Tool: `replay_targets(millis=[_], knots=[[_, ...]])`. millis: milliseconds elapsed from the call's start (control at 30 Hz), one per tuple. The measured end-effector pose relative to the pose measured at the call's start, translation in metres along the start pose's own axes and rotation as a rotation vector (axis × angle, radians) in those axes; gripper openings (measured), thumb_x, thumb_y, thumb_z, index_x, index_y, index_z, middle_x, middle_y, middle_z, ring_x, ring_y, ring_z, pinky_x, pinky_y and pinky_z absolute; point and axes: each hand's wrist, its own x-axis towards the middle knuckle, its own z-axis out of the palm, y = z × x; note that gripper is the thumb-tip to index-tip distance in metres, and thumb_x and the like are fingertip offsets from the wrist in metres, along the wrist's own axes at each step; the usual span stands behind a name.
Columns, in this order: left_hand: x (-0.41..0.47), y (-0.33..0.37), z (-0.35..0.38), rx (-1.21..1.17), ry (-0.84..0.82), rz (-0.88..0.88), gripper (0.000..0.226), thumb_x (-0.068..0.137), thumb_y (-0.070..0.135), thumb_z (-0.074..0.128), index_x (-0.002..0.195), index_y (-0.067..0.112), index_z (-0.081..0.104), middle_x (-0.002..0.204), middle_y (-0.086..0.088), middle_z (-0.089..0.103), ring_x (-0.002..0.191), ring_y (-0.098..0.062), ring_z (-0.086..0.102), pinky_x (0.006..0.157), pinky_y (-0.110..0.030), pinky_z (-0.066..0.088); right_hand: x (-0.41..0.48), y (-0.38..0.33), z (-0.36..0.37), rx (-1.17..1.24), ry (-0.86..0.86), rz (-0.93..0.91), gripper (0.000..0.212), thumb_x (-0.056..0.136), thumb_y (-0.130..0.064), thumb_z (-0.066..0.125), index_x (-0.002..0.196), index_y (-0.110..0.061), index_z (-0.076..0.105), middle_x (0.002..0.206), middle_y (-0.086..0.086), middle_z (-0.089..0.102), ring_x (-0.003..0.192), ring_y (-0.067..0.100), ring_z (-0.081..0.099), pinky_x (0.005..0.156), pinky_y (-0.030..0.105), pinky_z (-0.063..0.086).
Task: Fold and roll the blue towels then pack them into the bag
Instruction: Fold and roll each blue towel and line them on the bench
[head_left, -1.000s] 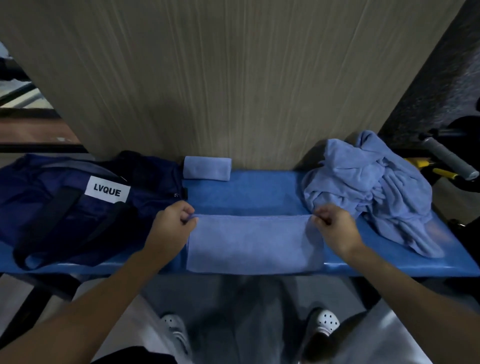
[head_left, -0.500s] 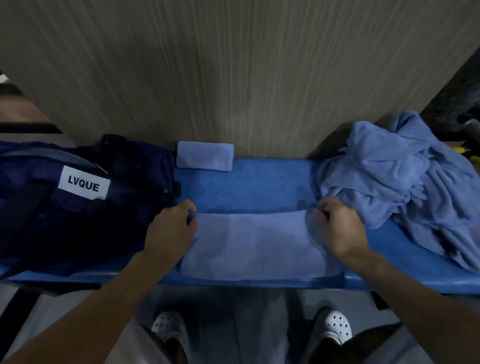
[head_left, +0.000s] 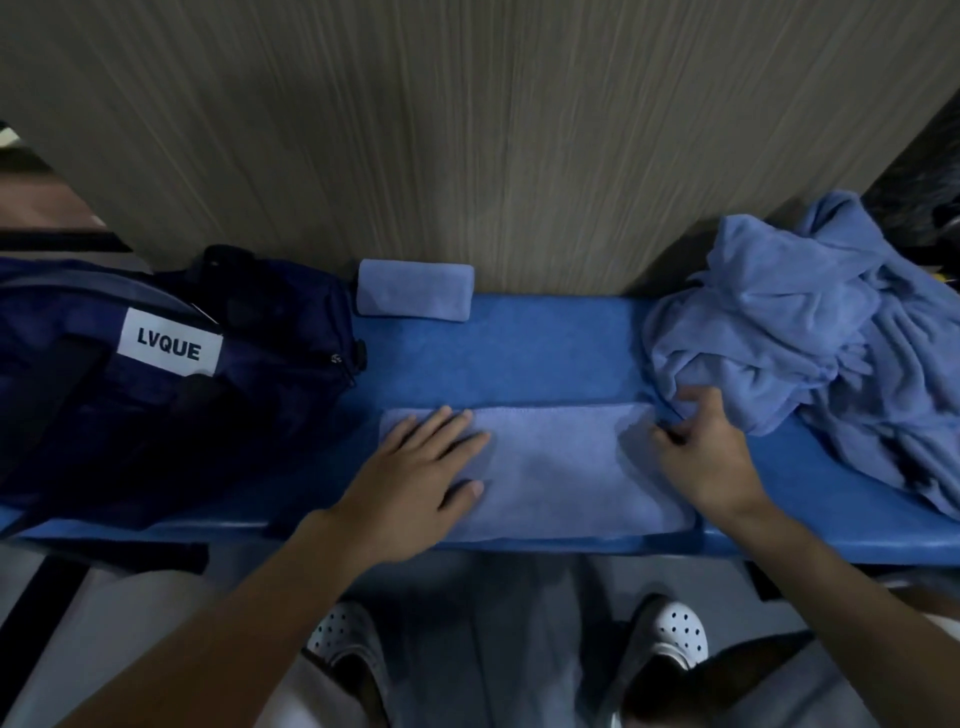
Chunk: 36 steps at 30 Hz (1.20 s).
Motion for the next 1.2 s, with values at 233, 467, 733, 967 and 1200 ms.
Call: replay_targets(millis=[233,467,733,967,1200], knots=[[-0.008,-0.003,0.020,0.157,-0.012,-0.054,0.070,0.095,0.063,0.017,0.156,0.030,0.015,0.165,0.002,0.003,0.152,-0.019,-0.003,0.121,-0.048,0.008,0.002,0.009,0.008,-0.087,-0.017,-0.042,0.035,0.090,-0.002,0.056,0.122,-0.006,0.042,0.056,0.002,0.050,0.053,0.014,0.048,0.049,0.027,0.032],[0.002,0.017,0.003,0.126,0.111,-0.054,0.068,0.094,0.056,0.025,0.155,0.027,0.022,0.164,0.001,0.012,0.152,-0.018,0.003,0.121,-0.050,0.011,-0.014,-0.022,0.017,-0.519,0.120,-0.459,0.041,0.096,-0.033,0.037,0.117,-0.008,0.062,0.115,0.011,0.064,0.106,0.034,0.058,0.083,0.043,0.041],[0.015,0.020,0.023,0.111,0.034,-0.058,0.069,0.093,0.059,0.013,0.156,0.031,0.012,0.164,0.009,0.001,0.151,-0.014,-0.004,0.122,-0.047,0.001,-0.040,-0.014,0.063,-0.774,-0.303,-0.491,0.069,0.100,-0.055,0.005,0.145,-0.019,0.042,0.152,0.006,0.039,0.141,0.024,0.036,0.111,0.050,0.019],[0.011,0.015,0.026,0.162,0.048,-0.054,0.070,0.093,0.064,0.018,0.156,0.035,0.014,0.164,0.008,0.005,0.152,-0.019,-0.002,0.121,-0.052,0.004,-0.039,0.006,0.041,-0.869,-0.349,-0.437,0.066,0.098,-0.059,0.005,0.149,-0.027,0.034,0.156,0.007,0.032,0.145,0.029,0.027,0.113,0.055,0.024],[0.008,0.023,0.021,0.173,0.075,-0.082,0.067,0.092,0.065,0.021,0.154,0.037,0.020,0.164,0.000,0.014,0.151,-0.030,0.008,0.116,-0.064,0.008,-0.038,-0.022,0.045,-0.804,-0.337,-0.498,0.067,0.097,-0.061,0.005,0.151,-0.028,0.027,0.159,0.005,0.021,0.148,0.026,0.016,0.115,0.058,0.015]])
